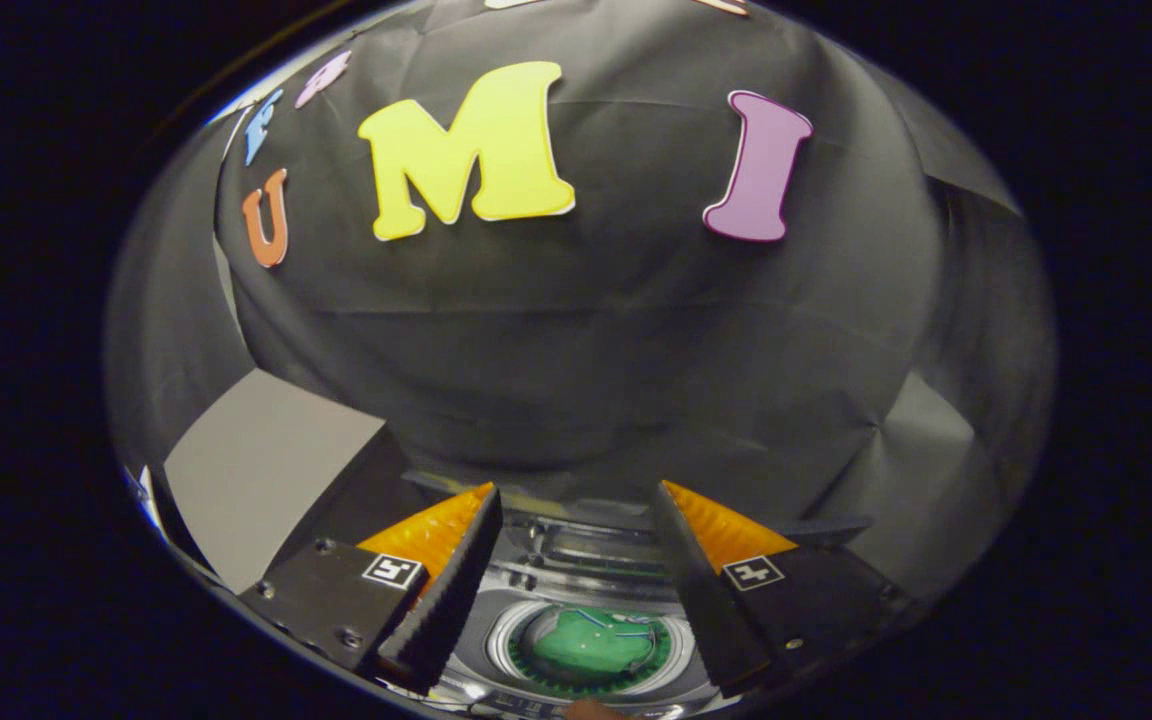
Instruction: Put the clothes into the washing machine and then close the washing machine lid.
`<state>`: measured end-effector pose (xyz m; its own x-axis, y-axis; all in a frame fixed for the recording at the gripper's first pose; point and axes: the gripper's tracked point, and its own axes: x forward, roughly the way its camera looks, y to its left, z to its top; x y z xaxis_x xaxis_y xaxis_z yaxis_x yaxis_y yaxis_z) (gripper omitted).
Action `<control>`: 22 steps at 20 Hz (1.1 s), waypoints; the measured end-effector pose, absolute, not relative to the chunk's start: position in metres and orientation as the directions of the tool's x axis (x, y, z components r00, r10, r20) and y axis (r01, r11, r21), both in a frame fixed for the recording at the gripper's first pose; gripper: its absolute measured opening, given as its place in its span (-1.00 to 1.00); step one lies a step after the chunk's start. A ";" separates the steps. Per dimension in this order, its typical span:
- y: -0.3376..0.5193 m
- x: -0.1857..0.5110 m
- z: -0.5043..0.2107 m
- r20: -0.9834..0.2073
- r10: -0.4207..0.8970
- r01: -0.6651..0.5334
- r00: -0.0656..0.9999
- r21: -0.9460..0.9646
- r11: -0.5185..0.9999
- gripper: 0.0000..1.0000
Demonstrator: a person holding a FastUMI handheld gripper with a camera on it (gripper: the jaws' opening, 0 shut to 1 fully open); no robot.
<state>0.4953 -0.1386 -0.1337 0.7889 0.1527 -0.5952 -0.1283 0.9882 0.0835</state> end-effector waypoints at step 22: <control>-0.134 0.530 -0.184 -0.614 0.102 -0.029 0.783 0.128 0.991 0.88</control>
<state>0.5303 -0.1344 -0.1842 0.7829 0.1024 -0.6137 -0.0293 0.9913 0.1280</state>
